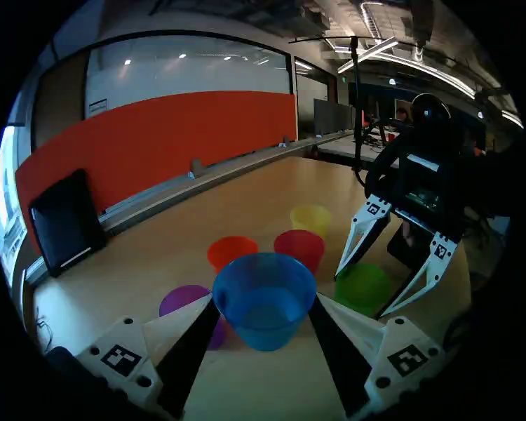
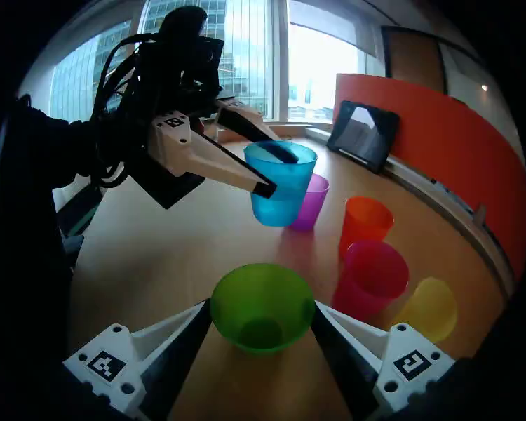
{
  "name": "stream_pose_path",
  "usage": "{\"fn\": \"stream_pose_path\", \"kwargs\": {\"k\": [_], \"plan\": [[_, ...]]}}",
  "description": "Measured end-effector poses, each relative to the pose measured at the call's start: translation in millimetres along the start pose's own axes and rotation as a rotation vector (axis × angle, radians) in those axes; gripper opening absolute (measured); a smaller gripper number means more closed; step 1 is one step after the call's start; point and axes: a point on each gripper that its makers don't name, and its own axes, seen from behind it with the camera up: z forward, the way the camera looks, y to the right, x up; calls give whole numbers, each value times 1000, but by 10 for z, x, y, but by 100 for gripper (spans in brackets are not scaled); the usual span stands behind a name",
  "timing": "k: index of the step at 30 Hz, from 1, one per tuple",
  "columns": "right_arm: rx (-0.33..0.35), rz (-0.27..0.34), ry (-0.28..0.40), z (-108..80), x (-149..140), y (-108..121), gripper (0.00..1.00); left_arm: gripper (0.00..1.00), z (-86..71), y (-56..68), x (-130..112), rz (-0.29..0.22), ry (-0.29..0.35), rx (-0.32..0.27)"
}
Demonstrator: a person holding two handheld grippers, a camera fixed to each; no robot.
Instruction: Pour water
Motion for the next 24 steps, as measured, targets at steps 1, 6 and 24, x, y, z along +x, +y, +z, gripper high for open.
{"fn": "stream_pose_path", "kwargs": {"k": [1, 6, 24], "plan": [[-3, 1, -1, 4, -7, 9, 99, 86, -7, -2, 2, 0, 2, 1], [-16, 6, -6, 10, -19, 31, 92, 85, -37, -16, 11, 0, 9, 7], [-74, 22, 71, -270, 300, 107, 91, 85, -196, -62, 223, -14, 79, 40]]}}
